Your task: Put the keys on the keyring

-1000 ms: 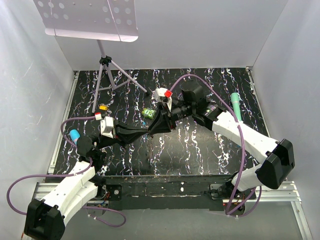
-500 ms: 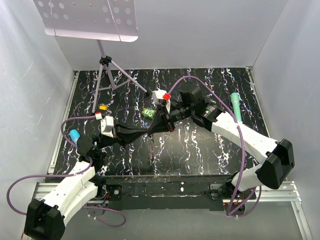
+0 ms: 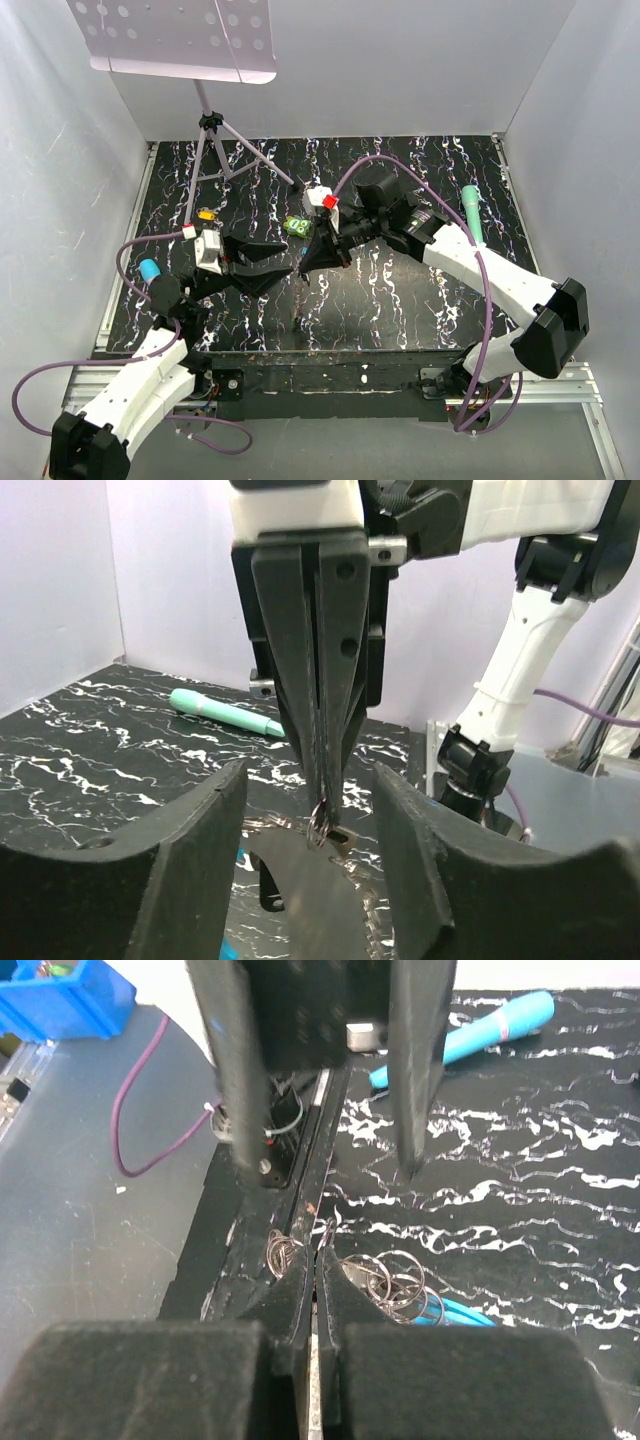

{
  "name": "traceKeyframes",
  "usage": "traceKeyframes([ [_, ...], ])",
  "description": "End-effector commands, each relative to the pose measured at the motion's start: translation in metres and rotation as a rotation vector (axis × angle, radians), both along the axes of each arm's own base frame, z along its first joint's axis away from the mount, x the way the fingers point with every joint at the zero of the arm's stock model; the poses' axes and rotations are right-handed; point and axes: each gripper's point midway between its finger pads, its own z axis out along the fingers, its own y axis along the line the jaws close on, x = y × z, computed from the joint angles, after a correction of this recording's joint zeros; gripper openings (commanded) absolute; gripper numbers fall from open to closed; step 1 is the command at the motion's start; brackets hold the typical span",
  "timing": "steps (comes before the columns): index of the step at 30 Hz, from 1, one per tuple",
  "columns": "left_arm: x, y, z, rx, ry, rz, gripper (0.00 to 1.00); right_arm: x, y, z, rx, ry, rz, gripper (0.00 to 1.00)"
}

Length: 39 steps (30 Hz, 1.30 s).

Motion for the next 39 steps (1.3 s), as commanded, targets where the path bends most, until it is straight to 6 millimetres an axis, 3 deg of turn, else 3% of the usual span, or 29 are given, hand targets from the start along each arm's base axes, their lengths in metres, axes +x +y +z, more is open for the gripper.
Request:
traceKeyframes([
  [1, 0.001, 0.007, 0.015, -0.006, 0.018, 0.052, 0.62, -0.009, -0.014, 0.020, 0.013, -0.116, 0.027, 0.01],
  [3, -0.002, 0.007, 0.013, 0.027, 0.040, 0.042, 0.74, -0.011, -0.024, 0.015, -0.031, -0.143, 0.034, 0.01],
  [6, -0.004, 0.003, 0.011, 0.102, 0.085, 0.017, 0.83, -0.014, -0.037, 0.014, -0.089, -0.221, 0.070, 0.01],
  [16, -0.007, -0.005, -0.002, 0.255, 0.186, -0.080, 0.91, -0.010, -0.076, 0.010, -0.398, -0.284, 0.161, 0.01],
  [23, 0.001, -0.012, 0.000, 0.234, 0.053, -0.066, 0.85, -0.008, -0.095, -0.012, -0.529, -0.294, 0.178, 0.01],
  [30, 0.000, -0.043, -0.013, 0.261, -0.055, -0.093, 0.82, -0.004, -0.098, -0.020, -0.575, -0.291, 0.189, 0.01],
  [39, 0.016, -0.059, -0.020, 0.285, -0.129, -0.073, 0.59, -0.008, -0.097, -0.018, -0.564, -0.285, 0.210, 0.01],
])
